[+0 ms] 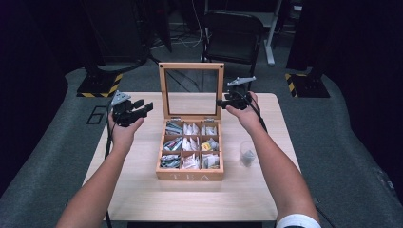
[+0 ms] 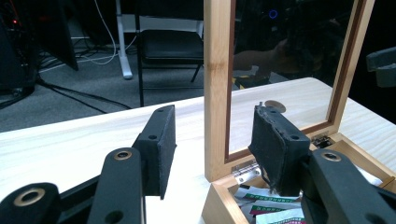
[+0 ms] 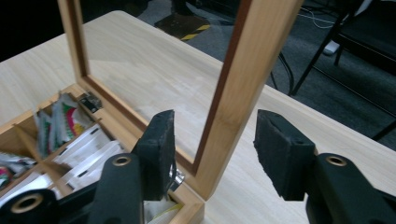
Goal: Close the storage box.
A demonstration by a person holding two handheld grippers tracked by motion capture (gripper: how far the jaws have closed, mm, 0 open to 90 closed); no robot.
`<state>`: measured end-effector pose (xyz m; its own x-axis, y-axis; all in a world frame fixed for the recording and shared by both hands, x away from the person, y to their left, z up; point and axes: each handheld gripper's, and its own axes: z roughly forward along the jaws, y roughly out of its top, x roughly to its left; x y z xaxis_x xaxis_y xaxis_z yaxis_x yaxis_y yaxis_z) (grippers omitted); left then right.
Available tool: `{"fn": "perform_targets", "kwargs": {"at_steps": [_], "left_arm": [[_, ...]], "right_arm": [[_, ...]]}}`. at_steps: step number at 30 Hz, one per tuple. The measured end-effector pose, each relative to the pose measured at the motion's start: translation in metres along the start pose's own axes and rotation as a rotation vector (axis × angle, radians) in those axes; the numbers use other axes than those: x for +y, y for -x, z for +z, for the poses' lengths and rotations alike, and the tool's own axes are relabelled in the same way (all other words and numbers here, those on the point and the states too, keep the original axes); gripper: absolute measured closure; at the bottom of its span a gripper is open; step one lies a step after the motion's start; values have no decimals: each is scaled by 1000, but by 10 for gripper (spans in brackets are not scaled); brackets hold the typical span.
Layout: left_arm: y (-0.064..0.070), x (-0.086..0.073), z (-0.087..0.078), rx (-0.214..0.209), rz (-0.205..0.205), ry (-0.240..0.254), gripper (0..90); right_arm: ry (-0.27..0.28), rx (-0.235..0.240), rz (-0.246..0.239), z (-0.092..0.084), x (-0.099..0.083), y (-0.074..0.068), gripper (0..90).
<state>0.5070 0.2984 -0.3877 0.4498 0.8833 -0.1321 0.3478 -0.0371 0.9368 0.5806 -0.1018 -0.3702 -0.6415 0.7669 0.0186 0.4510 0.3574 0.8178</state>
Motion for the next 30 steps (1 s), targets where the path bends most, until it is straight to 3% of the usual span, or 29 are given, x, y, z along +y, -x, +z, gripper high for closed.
{"fn": "perform_targets", "kwargs": {"at_steps": [3,17,28,30], "left_arm": [[-2,-1,0,-2,2,-7,500],[-3,-1,-3,0,7,-8,499],[-4,0,-6,5,9,-11,496],[-4,0,-7,5,11,-9,496]], "right_arm": [[30,-4,23,4,0,5,454],[30,-27,42,19,-3,13,421],[43,-28,32,23,3,13,448],[44,-8,21,23,6,12,476]]}}
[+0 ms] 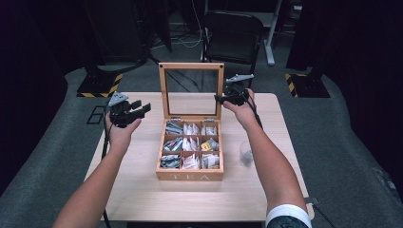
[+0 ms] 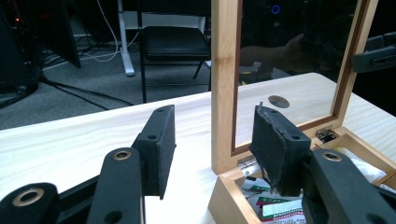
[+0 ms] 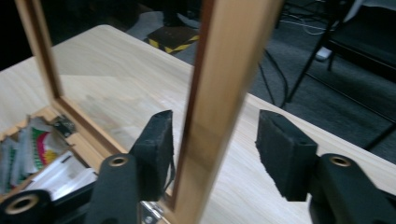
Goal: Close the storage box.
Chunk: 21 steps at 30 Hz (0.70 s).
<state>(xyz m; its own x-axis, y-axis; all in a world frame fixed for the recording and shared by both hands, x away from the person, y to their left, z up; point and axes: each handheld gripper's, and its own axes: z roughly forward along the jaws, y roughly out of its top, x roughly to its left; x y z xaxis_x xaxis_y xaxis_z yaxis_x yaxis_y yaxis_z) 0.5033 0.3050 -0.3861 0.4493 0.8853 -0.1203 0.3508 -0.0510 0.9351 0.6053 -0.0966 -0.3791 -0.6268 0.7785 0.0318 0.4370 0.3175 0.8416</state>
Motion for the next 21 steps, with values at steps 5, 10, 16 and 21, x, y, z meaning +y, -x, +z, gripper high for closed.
{"fn": "perform_targets", "kwargs": {"at_steps": [5,10,16,21], "left_arm": [[-2,0,-1,5,-4,-3,495],[-2,0,-5,6,-1,5,493],[-5,-5,-5,15,-15,0,493],[-4,-6,-4,16,-12,2,492]], "right_arm": [[-7,-1,-31,3,5,-7,501],[-7,-10,-7,2,5,-6,577],[-10,15,54,-4,5,-3,643],[-16,22,56,-8,5,-5,650]]}}
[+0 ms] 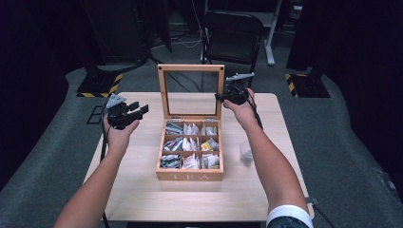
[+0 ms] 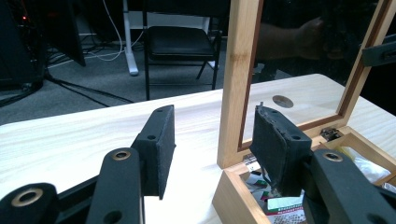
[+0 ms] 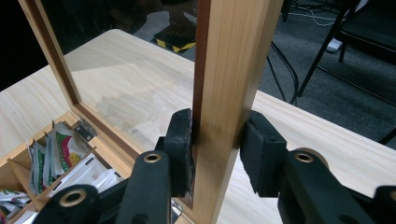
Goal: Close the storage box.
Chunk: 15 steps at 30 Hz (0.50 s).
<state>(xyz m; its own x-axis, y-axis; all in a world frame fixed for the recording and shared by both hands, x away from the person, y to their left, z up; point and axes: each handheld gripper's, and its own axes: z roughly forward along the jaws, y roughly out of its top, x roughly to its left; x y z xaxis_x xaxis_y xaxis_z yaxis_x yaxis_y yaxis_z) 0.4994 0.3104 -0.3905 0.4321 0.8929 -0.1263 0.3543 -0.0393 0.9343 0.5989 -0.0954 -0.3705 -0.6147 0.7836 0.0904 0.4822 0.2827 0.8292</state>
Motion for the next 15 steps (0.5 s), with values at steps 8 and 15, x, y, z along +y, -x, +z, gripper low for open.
{"fn": "perform_targets", "kwargs": {"at_steps": [8,15], "left_arm": [[3,2,5,-15,-7,-11,460],[10,6,8,-30,-4,5,460]], "right_arm": [[34,21,-28,-8,-7,-3,660],[15,12,-66,-16,-8,-12,658]]}}
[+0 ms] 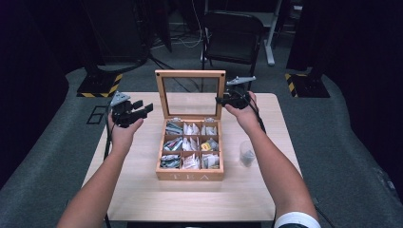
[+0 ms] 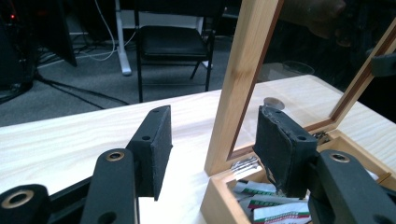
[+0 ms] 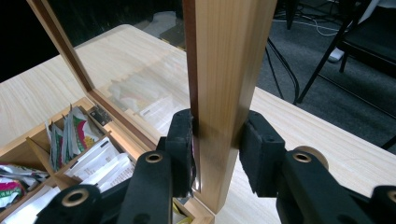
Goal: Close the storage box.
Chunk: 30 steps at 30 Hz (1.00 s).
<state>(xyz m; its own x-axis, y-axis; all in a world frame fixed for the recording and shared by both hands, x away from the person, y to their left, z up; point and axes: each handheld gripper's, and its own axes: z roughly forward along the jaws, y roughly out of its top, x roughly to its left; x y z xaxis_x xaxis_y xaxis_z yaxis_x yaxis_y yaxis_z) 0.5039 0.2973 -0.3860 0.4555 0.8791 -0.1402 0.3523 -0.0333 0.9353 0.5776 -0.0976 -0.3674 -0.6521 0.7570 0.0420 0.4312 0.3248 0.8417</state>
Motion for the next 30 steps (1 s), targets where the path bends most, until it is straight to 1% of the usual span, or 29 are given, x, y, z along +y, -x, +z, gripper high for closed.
{"fn": "perform_targets", "kwargs": {"at_steps": [8,9,12,13,15,16,17,18,19,21,22,23,24,26,28,30], "left_arm": [[4,0,4,-8,6,0,460],[4,1,4,-13,7,-11,461],[7,3,6,-14,13,-6,463],[8,5,5,-17,17,-8,463],[11,7,5,-25,18,-3,466],[12,8,6,-28,23,7,468],[14,9,6,-34,32,7,473],[15,10,6,-40,32,11,479],[17,11,7,-47,36,9,486],[20,13,8,-56,46,10,496],[21,14,9,-61,50,6,504],[23,15,10,-61,53,3,505],[25,17,12,-63,50,11,507],[28,19,13,-67,54,17,508],[30,22,14,-70,75,8,508],[33,25,14,-70,80,15,512]], "right_arm": [[22,-10,-28,-5,-6,-7,656],[18,-11,-29,-6,-6,-7,656],[12,-16,-39,-7,-6,-9,654],[14,-18,-54,-8,-7,-10,654],[15,-18,-53,-9,-8,-11,653],[18,-16,-63,-9,-9,-11,653],[20,-16,-60,-10,-10,-12,653],[30,-15,-75,-11,-11,-12,653],[31,-13,-71,-11,-12,-13,652],[38,-8,-80,-12,-13,-13,651],[41,-8,-75,-12,-14,-14,650],[39,-8,-74,-13,-14,-14,650],[41,-9,-79,-13,-15,-14,649],[44,-7,-71,-14,-16,-15,647],[38,-8,-80,-14,-16,-16,645],[39,-7,-91,-15,-16,-16,644]]}}
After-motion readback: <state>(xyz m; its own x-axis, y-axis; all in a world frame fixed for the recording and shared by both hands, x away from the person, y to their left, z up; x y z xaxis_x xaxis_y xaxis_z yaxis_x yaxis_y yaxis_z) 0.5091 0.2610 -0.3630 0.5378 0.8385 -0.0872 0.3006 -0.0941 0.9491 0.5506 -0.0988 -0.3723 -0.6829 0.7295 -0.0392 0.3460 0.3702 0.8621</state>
